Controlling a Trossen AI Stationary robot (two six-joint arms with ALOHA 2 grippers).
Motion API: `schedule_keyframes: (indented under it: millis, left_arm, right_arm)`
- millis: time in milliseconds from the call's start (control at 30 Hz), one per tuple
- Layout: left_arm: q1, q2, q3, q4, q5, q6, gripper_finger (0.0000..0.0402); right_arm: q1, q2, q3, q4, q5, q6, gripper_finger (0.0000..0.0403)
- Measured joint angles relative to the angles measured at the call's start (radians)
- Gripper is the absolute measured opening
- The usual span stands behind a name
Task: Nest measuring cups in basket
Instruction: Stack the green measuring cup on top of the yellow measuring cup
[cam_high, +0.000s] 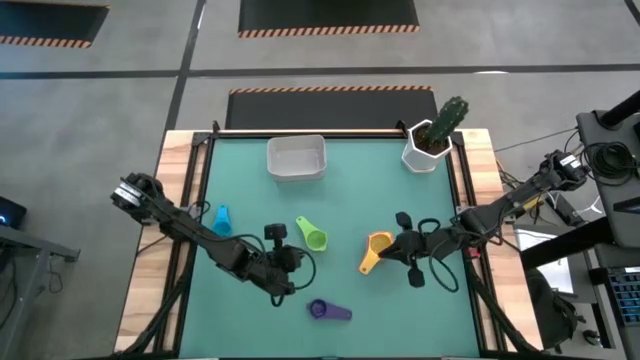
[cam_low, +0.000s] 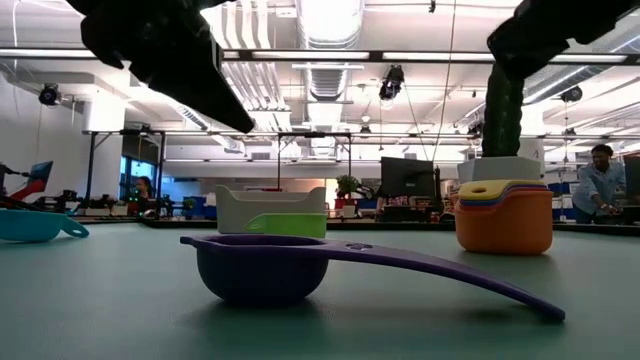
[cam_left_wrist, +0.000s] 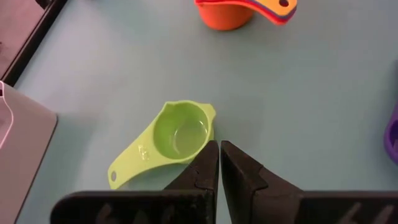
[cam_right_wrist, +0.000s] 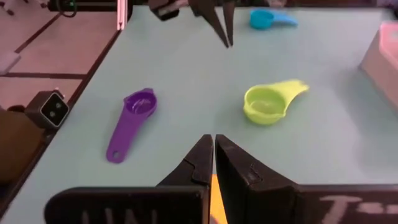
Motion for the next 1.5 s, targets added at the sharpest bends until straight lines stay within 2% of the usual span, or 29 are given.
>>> schedule_keyframes:
  millis: [333,467,567,667,867,967,1100,1300,1500]
  left_arm:
    - [0.002,0.000,0.002,0.001,0.000,0.001,0.0001]
    - [0.004,0.000,0.002,-0.009,0.019,0.009,0.0019]
    - [0.019,-0.002,0.002,-0.039,0.096,0.020,0.0051]
    - [0.048,-0.003,0.002,-0.067,0.157,0.021,0.0100]
    - [0.085,-0.002,0.002,-0.060,0.169,0.148,0.0203]
    - [0.111,-0.002,0.002,0.009,0.171,0.229,0.0231]
    - [0.154,-0.002,0.002,0.078,0.198,0.303,0.0237]
    - [0.205,0.000,-0.004,0.125,0.254,0.352,0.0224]
    - [0.222,0.060,-0.005,0.179,0.311,0.374,0.0209]
  right_arm:
    - [-0.026,-0.110,0.000,-0.009,0.000,-0.096,0.0009]
    - [-0.026,-0.161,0.000,-0.009,0.000,-0.129,0.0009]
    - [-0.026,-0.197,0.000,-0.008,0.000,-0.147,0.0009]
    - [-0.026,-0.224,0.000,-0.008,0.000,-0.175,0.0009]
    - [-0.026,-0.256,0.000,-0.009,0.000,-0.220,0.0009]
    - [-0.026,-0.267,0.000,-0.023,0.000,-0.225,0.0009]
    - [-0.026,-0.271,0.000,-0.058,0.000,-0.203,0.0009]
    - [-0.026,-0.267,0.000,-0.081,0.000,-0.162,0.0009]
    - [-0.025,-0.267,0.000,-0.080,0.000,-0.155,0.0009]
